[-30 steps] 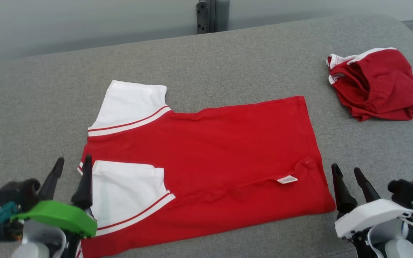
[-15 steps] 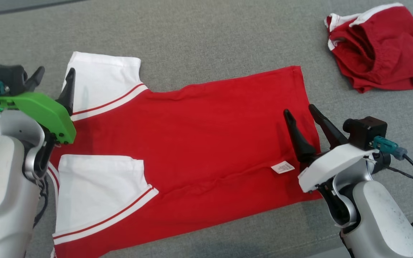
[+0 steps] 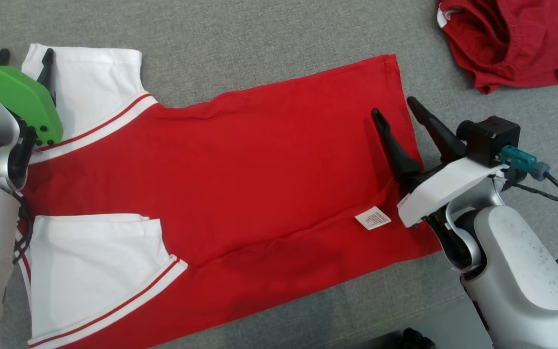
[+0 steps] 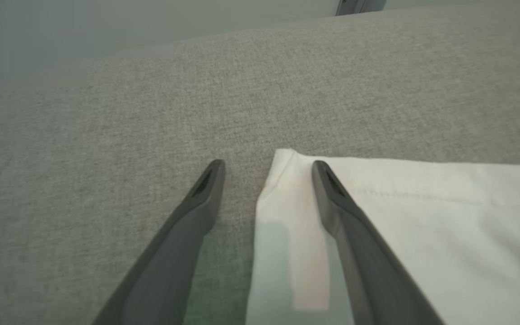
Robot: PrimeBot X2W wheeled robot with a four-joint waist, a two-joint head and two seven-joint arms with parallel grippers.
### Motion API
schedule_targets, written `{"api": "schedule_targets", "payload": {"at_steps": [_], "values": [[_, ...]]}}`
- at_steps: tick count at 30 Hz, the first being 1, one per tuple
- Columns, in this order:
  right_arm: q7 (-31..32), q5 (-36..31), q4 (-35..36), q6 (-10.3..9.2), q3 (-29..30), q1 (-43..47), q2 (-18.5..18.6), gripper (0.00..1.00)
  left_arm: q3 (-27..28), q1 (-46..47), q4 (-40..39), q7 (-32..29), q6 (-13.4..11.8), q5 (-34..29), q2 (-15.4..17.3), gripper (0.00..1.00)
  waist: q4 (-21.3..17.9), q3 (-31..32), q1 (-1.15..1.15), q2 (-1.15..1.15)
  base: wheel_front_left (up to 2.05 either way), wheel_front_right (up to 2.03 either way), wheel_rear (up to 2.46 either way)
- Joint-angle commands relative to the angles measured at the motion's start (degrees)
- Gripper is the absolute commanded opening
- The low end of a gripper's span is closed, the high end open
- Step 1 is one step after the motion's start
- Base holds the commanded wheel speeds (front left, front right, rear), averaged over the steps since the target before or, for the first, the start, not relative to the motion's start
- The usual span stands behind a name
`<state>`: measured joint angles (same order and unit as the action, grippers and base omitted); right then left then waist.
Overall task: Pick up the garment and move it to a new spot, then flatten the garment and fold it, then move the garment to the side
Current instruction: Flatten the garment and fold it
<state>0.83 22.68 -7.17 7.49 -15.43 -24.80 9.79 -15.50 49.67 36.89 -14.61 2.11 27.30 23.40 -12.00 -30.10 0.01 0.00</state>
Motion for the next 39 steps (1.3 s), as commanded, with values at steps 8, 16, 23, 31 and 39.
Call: {"api": "schedule_targets", "payload": {"at_steps": [8,16,23,31,39], "values": [[0.5,-0.4,-0.4,-0.01,-0.4,-3.3,1.8,1.00,-1.6,0.6,3.3,-0.6,1.5,-0.2,0.1,0.00,0.1,-0.1,-0.01,0.00,0.00,0.00,0.00],[4.4,-2.3,-2.9,-0.01,0.9,-7.0,6.1,1.00,-3.2,0.2,1.0,3.7,3.0,0.1,-1.8,0.00,4.2,2.8,-0.01,0.00,0.00,0.00,0.00],[10.3,-2.7,-10.7,-0.01,-1.0,-11.4,10.5,1.00,-4.3,-2.2,-5.4,8.0,4.3,2.1,-3.9,0.00,9.2,4.8,-0.01,0.00,0.00,0.00,0.00],[13.3,-1.4,-18.9,-0.01,-2.5,-14.4,13.3,1.00,-5.3,-6.7,-14.1,9.3,4.1,3.5,-4.9,0.00,13.0,4.7,-0.01,0.00,0.00,0.00,0.00],[13.7,0.1,-23.5,-0.06,-4.5,-16.1,14.8,0.18,-5.1,-9.8,-20.7,9.6,2.9,4.0,-4.5,0.00,13.7,4.4,-0.01,0.00,0.00,0.00,0.00]]}}
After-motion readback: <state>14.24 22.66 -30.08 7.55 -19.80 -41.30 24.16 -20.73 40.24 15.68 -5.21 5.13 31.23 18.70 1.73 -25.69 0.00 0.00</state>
